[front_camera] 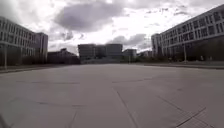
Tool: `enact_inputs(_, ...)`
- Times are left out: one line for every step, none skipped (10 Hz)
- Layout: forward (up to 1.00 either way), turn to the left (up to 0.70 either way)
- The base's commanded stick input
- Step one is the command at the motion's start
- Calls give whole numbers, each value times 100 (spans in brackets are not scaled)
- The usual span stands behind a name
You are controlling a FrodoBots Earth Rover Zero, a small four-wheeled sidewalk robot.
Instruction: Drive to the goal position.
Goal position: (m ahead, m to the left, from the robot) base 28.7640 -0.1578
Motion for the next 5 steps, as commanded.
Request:
enact_inputs(70, 1)
enact_inputs(70, 1)
enact_inputs(70, 1)
enact_inputs(70, 1)
enact_inputs(70, 1)
